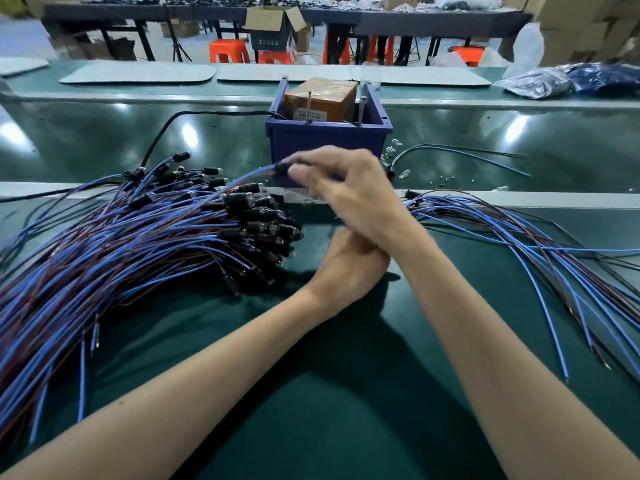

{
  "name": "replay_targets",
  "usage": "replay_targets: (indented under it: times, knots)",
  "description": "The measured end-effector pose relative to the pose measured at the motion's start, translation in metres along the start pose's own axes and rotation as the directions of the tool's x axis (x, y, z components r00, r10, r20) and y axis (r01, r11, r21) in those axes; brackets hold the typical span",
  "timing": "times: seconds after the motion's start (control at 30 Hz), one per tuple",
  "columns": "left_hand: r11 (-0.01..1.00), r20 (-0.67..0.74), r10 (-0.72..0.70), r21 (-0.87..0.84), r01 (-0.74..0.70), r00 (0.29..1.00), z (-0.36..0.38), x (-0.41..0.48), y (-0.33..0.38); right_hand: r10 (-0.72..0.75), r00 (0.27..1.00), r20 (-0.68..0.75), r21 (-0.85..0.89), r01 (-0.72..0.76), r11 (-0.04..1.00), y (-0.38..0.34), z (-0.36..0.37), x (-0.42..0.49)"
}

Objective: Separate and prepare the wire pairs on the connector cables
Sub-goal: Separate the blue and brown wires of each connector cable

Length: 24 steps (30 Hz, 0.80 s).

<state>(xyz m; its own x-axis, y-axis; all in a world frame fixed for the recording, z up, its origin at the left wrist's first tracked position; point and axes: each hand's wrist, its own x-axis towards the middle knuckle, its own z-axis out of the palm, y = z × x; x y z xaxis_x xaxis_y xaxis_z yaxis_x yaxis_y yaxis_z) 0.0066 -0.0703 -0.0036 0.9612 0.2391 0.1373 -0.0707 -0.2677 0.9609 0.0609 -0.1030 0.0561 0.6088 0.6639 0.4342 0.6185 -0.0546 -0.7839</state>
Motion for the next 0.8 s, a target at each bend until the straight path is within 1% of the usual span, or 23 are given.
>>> replay_targets:
  times: [0.03,0.07,0.1,0.13,0.17,0.2,0.23,0.27,0.3,0.37,0.4,0.47,0.53,0.57,0.67,0.73,0.8]
  knots:
    - [0.999,-0.03,0.01,-0.049,-0.011,1.0,0.002,0.002,0.001,0.037,0.998,-0.046,0.154,-0.029,0.988,-0.001,-0.007,0.001]
    - [0.996,-0.052,0.004,-0.089,-0.009,0.999,0.0,0.005,-0.001,0.086,0.993,-0.083,0.328,-0.054,0.943,-0.003,-0.014,0.003]
    - [0.994,-0.067,-0.008,-0.108,0.0,0.998,0.0,0.006,0.0,0.142,0.983,-0.116,0.493,-0.067,0.867,-0.004,-0.021,0.005]
    - [0.993,-0.079,-0.034,-0.112,0.025,0.996,-0.001,0.007,0.001,0.202,0.968,-0.152,0.623,-0.065,0.78,-0.005,-0.027,0.007]
    - [0.99,-0.074,-0.052,-0.136,0.042,0.996,-0.003,0.006,0.001,0.256,0.948,-0.191,0.704,-0.05,0.708,-0.005,-0.034,0.009]
    - [0.985,-0.065,-0.054,-0.165,0.043,0.996,-0.004,0.007,0.001,0.3,0.926,-0.229,0.742,-0.033,0.669,-0.004,-0.039,0.01]
    - [0.976,-0.057,-0.059,-0.212,0.046,0.997,-0.005,0.007,0.001,0.327,0.908,-0.263,0.742,-0.026,0.67,-0.003,-0.043,0.01]
    - [0.963,-0.05,-0.066,-0.263,0.051,0.997,-0.006,0.007,0.004,0.338,0.895,-0.291,0.703,-0.04,0.71,-0.001,-0.047,0.009]
    - [0.946,-0.05,-0.079,-0.317,0.059,0.996,-0.006,0.007,0.006,0.334,0.891,-0.308,0.624,-0.075,0.778,0.001,-0.05,0.008]
    - [0.912,-0.069,-0.104,-0.404,0.068,0.992,-0.007,0.009,0.008,0.303,0.896,-0.325,0.392,-0.164,0.905,0.008,-0.057,0.006]
    - [0.9,-0.077,-0.116,-0.43,0.072,0.99,-0.008,0.009,0.009,0.285,0.899,-0.334,0.275,-0.196,0.941,0.011,-0.06,0.005]
    - [0.883,-0.073,-0.119,-0.463,0.072,0.99,-0.01,0.01,0.008,0.258,0.888,-0.379,0.1,-0.238,0.966,0.016,-0.069,0.006]
    - [0.878,-0.039,-0.086,-0.475,0.058,0.996,-0.011,0.011,0.006,0.242,0.869,-0.431,0.0,-0.268,0.963,0.02,-0.078,0.006]
    - [0.874,-0.027,-0.074,-0.483,0.052,0.997,-0.01,0.01,0.006,0.238,0.869,-0.433,-0.044,-0.284,0.958,0.022,-0.082,0.005]
    - [0.842,-0.08,-0.077,-0.539,0.022,0.994,-0.009,0.011,0.005,0.267,0.903,-0.337,-0.195,-0.345,0.918,0.028,-0.093,0.0]
    - [0.819,-0.142,-0.103,-0.574,0.003,0.984,-0.008,0.012,0.006,0.275,0.912,-0.303,-0.359,-0.377,0.854,0.029,-0.098,-0.002]
    - [0.82,-0.19,-0.113,-0.571,-0.016,0.975,-0.008,0.012,0.005,0.298,0.898,-0.322,-0.516,-0.431,0.74,0.03,-0.104,-0.004]
